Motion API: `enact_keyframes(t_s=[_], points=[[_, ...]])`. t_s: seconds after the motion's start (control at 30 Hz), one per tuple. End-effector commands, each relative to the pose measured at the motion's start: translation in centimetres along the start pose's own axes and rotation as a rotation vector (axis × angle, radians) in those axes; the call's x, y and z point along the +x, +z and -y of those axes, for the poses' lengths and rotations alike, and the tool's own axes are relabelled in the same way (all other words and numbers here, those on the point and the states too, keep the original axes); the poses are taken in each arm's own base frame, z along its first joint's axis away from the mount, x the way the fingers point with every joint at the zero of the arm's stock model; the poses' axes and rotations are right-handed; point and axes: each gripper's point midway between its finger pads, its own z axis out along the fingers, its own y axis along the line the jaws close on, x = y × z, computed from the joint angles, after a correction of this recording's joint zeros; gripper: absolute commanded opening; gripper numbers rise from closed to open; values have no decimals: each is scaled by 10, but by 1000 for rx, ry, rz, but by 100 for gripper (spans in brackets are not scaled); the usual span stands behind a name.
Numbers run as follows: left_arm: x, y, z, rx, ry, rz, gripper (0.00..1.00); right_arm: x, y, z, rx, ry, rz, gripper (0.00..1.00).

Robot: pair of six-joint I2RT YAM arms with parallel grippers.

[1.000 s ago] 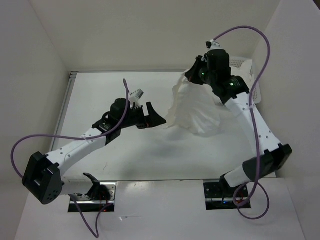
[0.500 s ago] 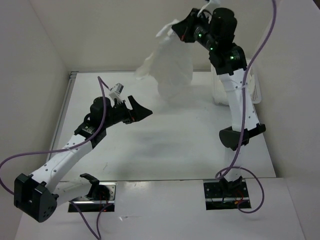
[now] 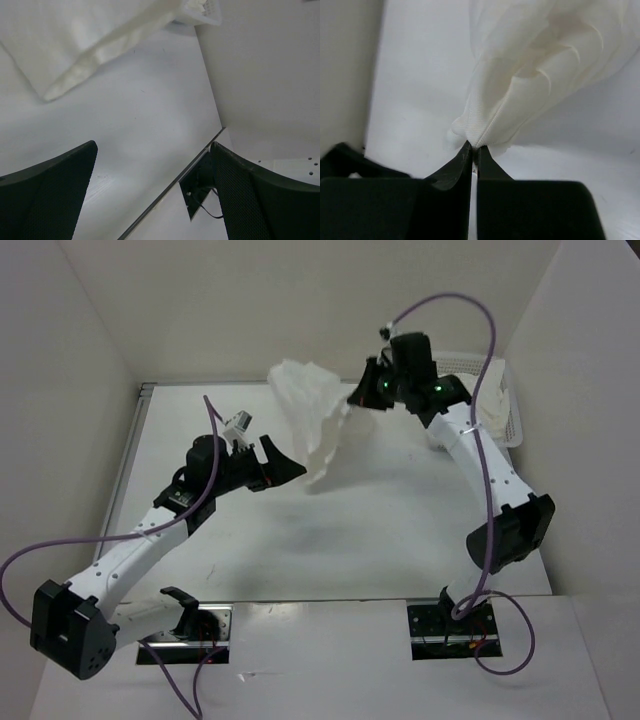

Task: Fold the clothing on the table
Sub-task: Flatten the skirt out

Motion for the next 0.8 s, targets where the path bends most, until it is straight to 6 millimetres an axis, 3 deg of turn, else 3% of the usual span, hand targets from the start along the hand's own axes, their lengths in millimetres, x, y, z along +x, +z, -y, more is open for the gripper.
enact_keyframes(t_s=[0.0, 0.1, 0.17, 0.27, 0.43, 0.53, 0.63, 0.77], points=[[2, 2, -1, 26, 39, -7, 100, 68, -19, 50, 112, 125, -135, 0], [1, 3, -6, 14, 42, -6, 100, 121, -44, 73, 190, 173, -210, 0], [11, 5, -11, 21, 33, -42, 100, 159, -60, 90, 236, 212, -270, 0], [22, 10, -13, 56, 4, -75, 100, 196, -74, 106, 291, 266, -342, 0], [60, 23, -34, 51, -61, -168, 100, 197, -94, 128, 391, 279, -308, 0], [70, 32, -32, 70, -67, -189, 100, 206, -99, 143, 451, 296, -326, 0], [87, 42, -45, 44, -96, -257, 100, 231, -99, 158, 513, 304, -393, 0], [95, 52, -46, 48, -82, -293, 100, 231, -102, 166, 551, 311, -376, 0]])
